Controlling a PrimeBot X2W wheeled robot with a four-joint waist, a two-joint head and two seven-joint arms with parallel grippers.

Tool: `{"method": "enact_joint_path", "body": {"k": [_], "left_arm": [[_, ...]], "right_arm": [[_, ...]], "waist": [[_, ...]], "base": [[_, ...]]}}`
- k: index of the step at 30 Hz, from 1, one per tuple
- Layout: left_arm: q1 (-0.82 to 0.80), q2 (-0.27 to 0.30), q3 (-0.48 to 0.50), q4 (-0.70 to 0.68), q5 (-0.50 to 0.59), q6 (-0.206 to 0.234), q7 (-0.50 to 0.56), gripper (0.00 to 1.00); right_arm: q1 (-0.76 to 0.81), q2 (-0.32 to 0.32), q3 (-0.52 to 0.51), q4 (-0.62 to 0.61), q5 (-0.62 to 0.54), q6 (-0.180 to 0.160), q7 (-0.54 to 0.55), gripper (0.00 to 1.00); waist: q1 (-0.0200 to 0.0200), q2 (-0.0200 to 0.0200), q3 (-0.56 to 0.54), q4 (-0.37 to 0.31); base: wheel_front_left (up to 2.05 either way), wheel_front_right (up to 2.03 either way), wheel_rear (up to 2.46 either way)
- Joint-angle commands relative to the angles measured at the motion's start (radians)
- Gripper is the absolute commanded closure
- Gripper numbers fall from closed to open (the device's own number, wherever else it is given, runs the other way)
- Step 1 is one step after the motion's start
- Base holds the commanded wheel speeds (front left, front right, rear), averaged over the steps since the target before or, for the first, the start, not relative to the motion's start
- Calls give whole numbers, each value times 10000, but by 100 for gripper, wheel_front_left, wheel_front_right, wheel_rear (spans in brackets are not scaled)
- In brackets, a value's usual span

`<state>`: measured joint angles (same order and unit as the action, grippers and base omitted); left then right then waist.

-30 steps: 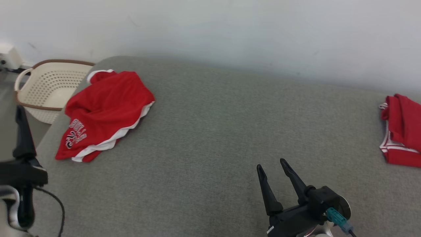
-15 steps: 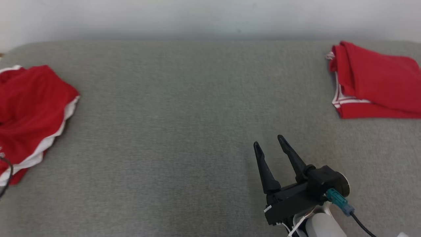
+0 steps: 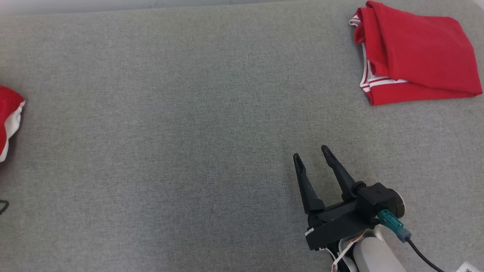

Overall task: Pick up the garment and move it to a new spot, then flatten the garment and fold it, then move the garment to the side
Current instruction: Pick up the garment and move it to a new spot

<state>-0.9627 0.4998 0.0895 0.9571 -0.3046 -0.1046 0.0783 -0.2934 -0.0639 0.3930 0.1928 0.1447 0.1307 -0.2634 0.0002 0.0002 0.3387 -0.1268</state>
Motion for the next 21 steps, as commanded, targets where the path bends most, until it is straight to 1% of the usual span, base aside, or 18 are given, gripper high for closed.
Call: {"method": "enact_joint_path", "body": {"k": [1, 6, 9, 11, 13, 14, 15, 17, 21], "left_arm": [[-113, 157, -138, 300, 115, -55, 291, 0], [-334, 232, -537, 1151, 90, -141, 1563, 0], [-400, 182, -667, 1644, 4, -174, 2407, 0], [-462, 180, -780, 1750, 46, -185, 2601, 0], [-476, 175, -819, 1743, 45, -194, 2563, 0], [-476, 194, -834, 1758, 21, -200, 2518, 37], [-422, 201, -903, 1791, 59, -206, 2540, 100], [-355, 173, -971, 1789, -4, -227, 2476, 100], [-316, 233, -1152, 1462, -78, -231, 1756, 100]], "right_arm": [[-25, -47, -20, 9, -35, 1, -13, 0], [-67, -101, -48, 43, -62, 1, -13, 0], [-89, -119, -42, 62, -76, 1, -13, 0], [-84, -128, -40, 71, -90, 1, -13, 0], [-82, -129, -42, 75, -100, 1, -14, 0], [-86, -130, -39, 82, -106, 1, -14, 0], [-93, -130, -37, 96, -110, 1, -14, 0], [-112, -133, -34, 124, -100, 1, -14, 0], [-80, -124, -50, 203, -77, 1, -12, 0]], "waist": [[-2, -2, 127, -86], [-2, -2, 148, -27], [-2, -2, 146, 0], [-2, -2, 135, 15], [-2, -2, 131, 24], [-2, -2, 128, 32], [-2, -2, 117, 40], [-2, -2, 86, 61], [-2, -2, -46, 144]], "base": [[0, 0, 0], [0, 0, 0], [0, 0, 0], [0, 0, 0], [0, 0, 0], [0, 0, 0], [0, 0, 0], [0, 0, 0], [0, 0, 0]]}}
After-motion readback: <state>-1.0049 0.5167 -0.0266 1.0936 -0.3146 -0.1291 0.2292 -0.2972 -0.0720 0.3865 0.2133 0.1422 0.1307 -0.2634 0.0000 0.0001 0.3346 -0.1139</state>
